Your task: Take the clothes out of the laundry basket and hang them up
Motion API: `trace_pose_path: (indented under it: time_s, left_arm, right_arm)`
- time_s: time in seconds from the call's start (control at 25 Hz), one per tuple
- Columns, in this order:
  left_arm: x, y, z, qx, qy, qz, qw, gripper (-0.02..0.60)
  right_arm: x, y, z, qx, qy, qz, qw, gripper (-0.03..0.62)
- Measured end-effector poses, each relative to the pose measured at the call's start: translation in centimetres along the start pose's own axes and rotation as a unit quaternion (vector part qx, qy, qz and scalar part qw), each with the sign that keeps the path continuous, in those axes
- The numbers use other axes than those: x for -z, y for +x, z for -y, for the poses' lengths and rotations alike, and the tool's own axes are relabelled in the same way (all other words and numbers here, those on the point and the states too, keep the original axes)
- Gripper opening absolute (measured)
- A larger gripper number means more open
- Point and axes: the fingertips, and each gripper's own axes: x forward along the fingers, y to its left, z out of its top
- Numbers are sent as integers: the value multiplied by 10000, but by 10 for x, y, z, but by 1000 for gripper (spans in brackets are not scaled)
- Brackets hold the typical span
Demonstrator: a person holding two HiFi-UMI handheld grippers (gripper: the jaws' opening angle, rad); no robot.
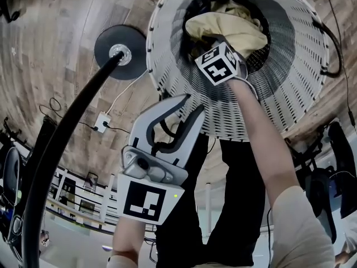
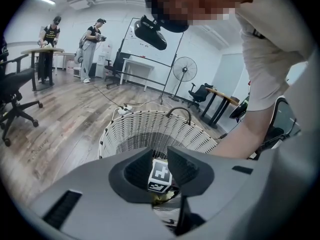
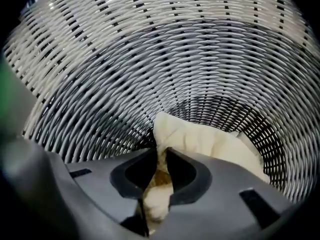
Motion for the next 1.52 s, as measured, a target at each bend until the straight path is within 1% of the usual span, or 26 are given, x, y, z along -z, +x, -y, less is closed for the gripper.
trace_pose_path:
  time_s: [0.08, 0.24, 0.36, 0.56, 0.68, 0.88, 1.0, 1.32, 1.4, 1.52]
  left_arm:
    - [0, 0, -1, -1, 17, 4, 10000, 104]
    - [1, -2, -1, -7, -157, -20, 9999, 98]
    - [-3, -4, 0, -26, -186, 12, 9998, 97]
    - [-9, -6, 7, 68, -206, 8, 9998, 95]
    - [-18, -10, 12, 126, -232, -4, 9997, 95]
    - [-37, -17, 23, 162, -149, 36, 9998, 94]
    - [-48, -24, 27, 115, -132, 66, 9998, 89]
    - [-70, -41, 51, 62, -287, 99, 9995, 84]
    - [-76, -43, 59, 90, -265, 108, 9995, 84]
    - [-87, -48, 71, 116, -253, 146, 9995, 84]
  right_arm:
    - [0, 0, 3, -12, -34, -35, 10000, 66]
    - [2, -3, 3, -70, -33, -118, 9999, 42]
    - [2, -8, 3, -69, -57, -112, 9999, 26]
    - [-3, -24, 0, -132, -189, -225, 9995, 25]
    - [-7, -40, 1, -101, -214, -254, 9994, 22]
    - [-7, -76, 4, -91, -7, -282, 9996, 21]
    - [-4, -101, 10, -31, 68, -322, 9995, 20]
    - [17, -171, 13, 119, 230, -429, 9987, 18]
    - [21, -187, 13, 124, 386, -414, 9983, 18]
    - [23, -210, 12, 53, 795, -298, 9964, 17]
